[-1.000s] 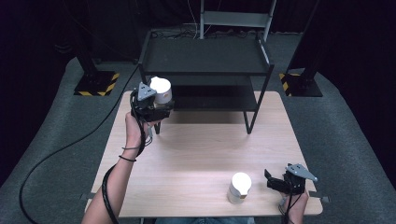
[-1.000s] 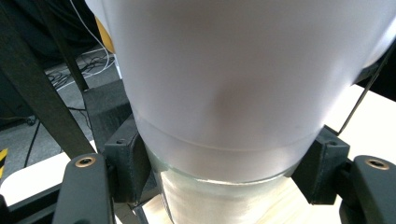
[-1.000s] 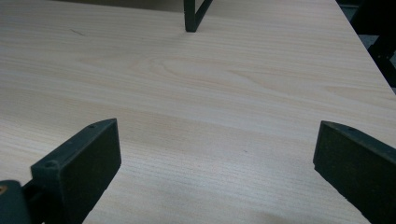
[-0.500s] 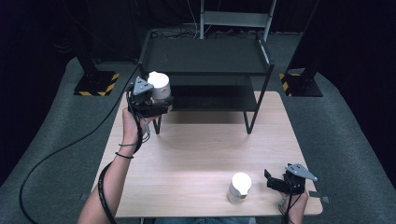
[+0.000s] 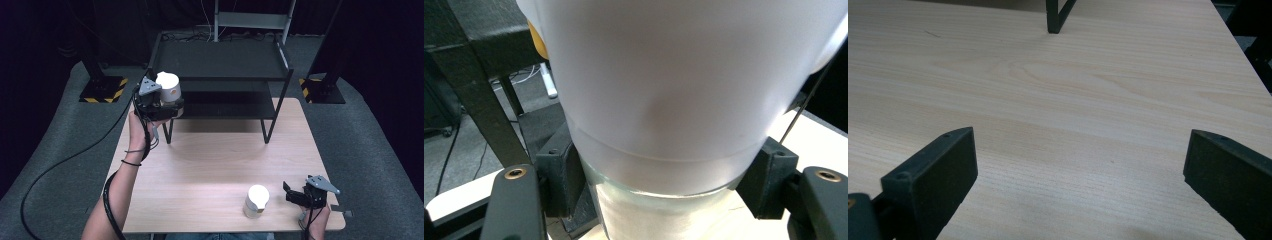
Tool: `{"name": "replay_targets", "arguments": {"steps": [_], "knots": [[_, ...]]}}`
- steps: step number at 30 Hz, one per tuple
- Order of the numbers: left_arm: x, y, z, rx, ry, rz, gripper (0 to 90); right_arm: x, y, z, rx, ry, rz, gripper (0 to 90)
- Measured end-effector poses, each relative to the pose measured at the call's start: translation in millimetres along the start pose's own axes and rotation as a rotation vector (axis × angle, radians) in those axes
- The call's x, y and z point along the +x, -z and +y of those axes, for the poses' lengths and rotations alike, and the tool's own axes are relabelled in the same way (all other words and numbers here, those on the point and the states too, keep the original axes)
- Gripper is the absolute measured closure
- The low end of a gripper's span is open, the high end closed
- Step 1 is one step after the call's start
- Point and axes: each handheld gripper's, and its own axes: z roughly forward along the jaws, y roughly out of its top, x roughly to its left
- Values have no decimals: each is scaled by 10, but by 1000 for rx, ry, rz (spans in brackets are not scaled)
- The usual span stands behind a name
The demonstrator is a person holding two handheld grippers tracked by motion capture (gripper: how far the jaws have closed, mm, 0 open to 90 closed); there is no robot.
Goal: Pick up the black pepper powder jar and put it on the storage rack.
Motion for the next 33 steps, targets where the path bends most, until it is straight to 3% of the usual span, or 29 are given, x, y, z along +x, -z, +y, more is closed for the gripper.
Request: {"name": "replay_targets", "arguments": {"steps": [12,33], "knots": [[32,97,114,-10,0,-5,306,5,0,0,0,2,-2,0],[-26,199,334,-21,-22,-8,306,2,3,-5,-3,-1,-2,1]]}}
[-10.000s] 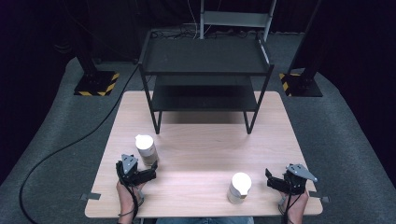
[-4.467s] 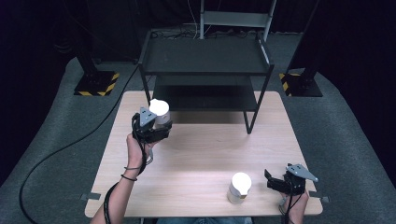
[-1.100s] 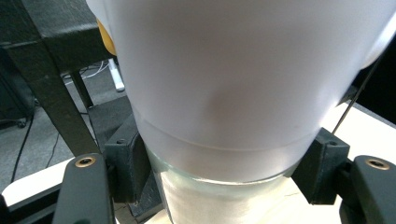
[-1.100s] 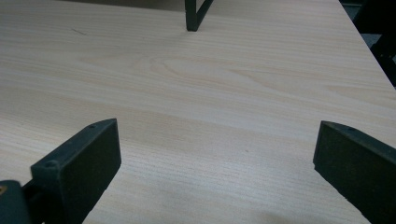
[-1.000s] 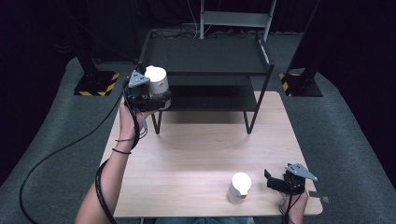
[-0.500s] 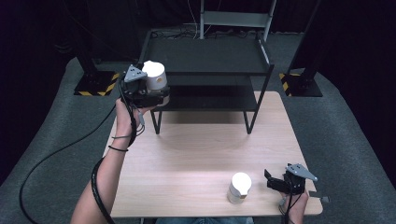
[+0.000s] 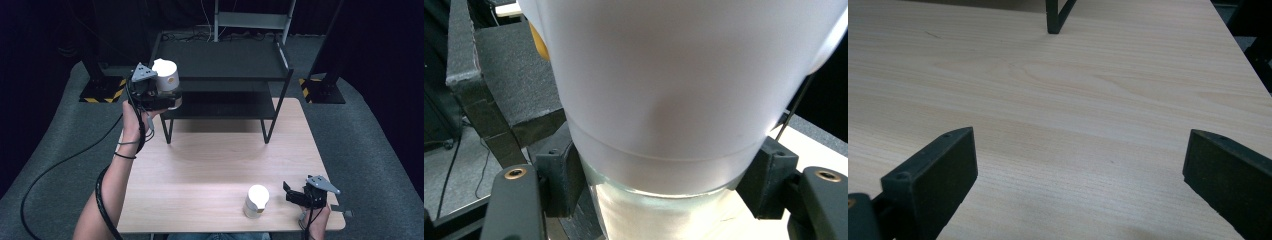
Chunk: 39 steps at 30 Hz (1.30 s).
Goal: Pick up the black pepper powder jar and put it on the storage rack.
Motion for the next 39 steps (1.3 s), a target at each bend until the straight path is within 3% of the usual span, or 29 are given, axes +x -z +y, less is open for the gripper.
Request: {"name": "replay_targets", "arguments": {"steps": [21,39], "knots": [[14,121,225,-29,13,6,306,-8,-11,22,12,0,5,1],[24,43,446,-32,14,25,306,-18,-12,24,13,-3,9,2]]}}
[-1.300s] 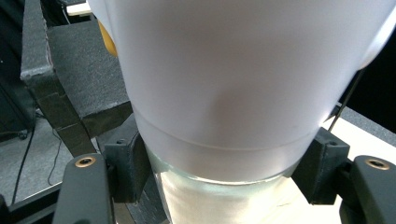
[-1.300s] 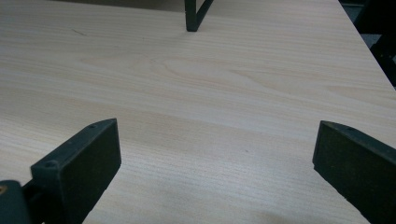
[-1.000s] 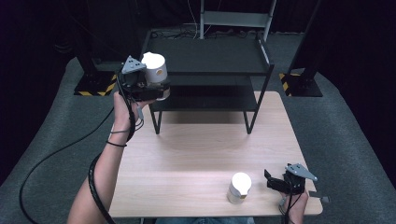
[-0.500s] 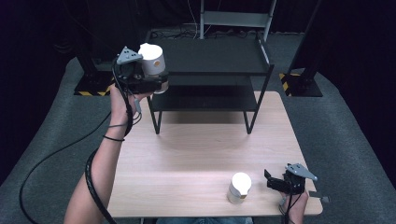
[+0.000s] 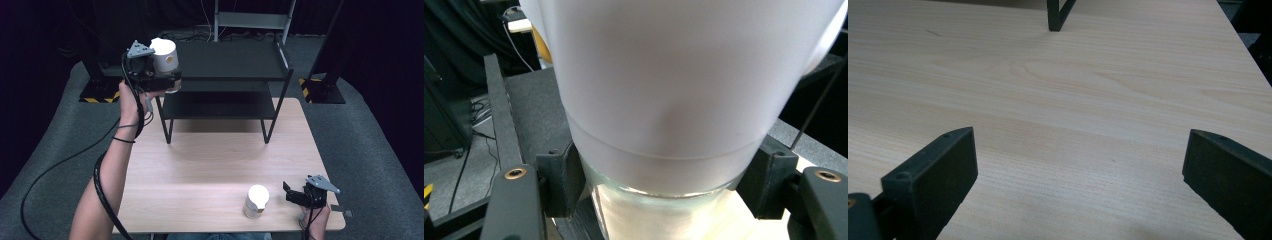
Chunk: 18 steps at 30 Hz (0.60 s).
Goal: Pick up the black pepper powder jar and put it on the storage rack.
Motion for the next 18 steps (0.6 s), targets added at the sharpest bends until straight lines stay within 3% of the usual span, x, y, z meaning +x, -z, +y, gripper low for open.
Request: {"name": "replay_targets", "arguments": {"steps": [18], "knots": [[65,-170,221,25,17,48,306,-3,3,-6,-3,2,2,2]]}}
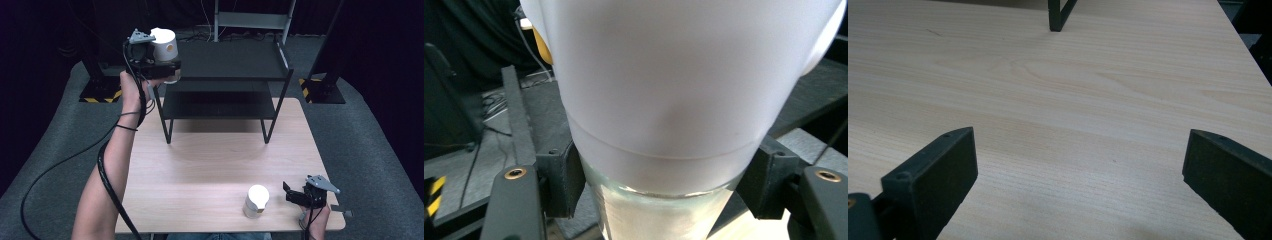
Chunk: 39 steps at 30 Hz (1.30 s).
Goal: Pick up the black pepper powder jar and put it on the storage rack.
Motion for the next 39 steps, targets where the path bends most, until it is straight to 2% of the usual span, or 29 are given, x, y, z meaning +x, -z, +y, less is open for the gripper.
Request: {"name": "replay_targets", "arguments": {"steps": [16,18,25,30,39], "knots": [[62,-206,200,35,17,44,306,-2,0,-5,-3,2,1,2],[80,-224,197,31,30,41,306,-5,2,-9,-5,1,2,2],[96,-288,203,46,36,49,306,-7,2,-10,-6,-1,3,2],[125,-294,161,32,44,43,306,-10,6,-16,-9,-1,4,2],[108,-290,140,27,29,48,304,-6,8,-18,-10,-1,2,2]]}}
